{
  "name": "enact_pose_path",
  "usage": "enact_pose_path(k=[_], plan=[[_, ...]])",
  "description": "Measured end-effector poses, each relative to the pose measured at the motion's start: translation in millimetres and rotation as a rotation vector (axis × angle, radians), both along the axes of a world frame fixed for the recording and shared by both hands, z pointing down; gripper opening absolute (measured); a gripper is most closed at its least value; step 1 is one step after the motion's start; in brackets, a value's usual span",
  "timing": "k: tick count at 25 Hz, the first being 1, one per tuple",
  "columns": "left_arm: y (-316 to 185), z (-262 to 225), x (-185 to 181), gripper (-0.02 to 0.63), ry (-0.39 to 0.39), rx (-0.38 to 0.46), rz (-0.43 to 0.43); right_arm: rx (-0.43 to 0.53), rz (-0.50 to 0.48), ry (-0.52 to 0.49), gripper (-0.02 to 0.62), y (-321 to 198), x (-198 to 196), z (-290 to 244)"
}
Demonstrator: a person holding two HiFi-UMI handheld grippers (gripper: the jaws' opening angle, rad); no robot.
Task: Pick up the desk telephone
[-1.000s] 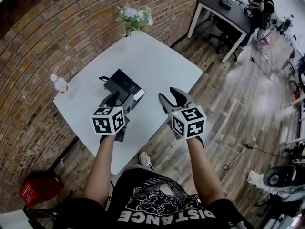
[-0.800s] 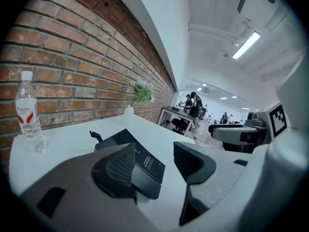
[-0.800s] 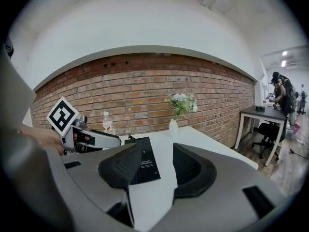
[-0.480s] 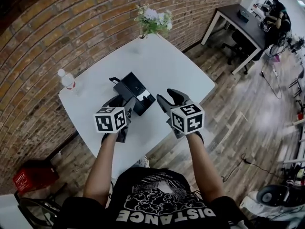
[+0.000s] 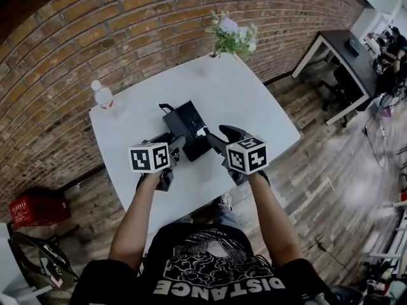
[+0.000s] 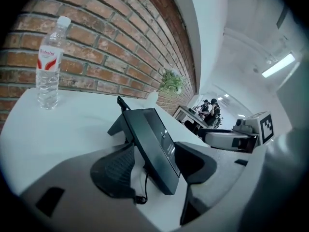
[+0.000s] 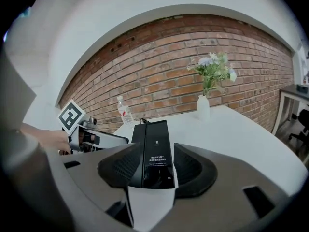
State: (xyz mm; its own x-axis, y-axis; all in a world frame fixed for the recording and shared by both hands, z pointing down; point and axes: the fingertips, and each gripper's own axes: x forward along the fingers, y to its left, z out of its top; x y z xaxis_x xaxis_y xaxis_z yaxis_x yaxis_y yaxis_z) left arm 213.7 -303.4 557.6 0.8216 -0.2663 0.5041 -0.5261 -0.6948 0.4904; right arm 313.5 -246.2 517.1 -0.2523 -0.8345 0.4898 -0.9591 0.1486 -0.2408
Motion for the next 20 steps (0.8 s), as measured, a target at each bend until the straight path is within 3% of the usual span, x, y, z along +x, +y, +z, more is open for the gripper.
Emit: enact_pose_path(k=[5,11,20], plan=[[-9.5,12.7,2.7,0.242,-0.005,-0.021,-0.109,-0.047,-0.171,-0.013,0.206,-23.3,-2.6,25.0],[-16.3,18.4,17.0,0.242,0.031,-0.069,-0.197,-0.104,-0.308,-0.062,0.230,-41.8,0.0,47.1],[-17.5,36.5,17.3,0.242,0.030,-0.120,-0.302,-0.188,-0.436,-0.122,0.249,-54.3,-9.9,79.0]])
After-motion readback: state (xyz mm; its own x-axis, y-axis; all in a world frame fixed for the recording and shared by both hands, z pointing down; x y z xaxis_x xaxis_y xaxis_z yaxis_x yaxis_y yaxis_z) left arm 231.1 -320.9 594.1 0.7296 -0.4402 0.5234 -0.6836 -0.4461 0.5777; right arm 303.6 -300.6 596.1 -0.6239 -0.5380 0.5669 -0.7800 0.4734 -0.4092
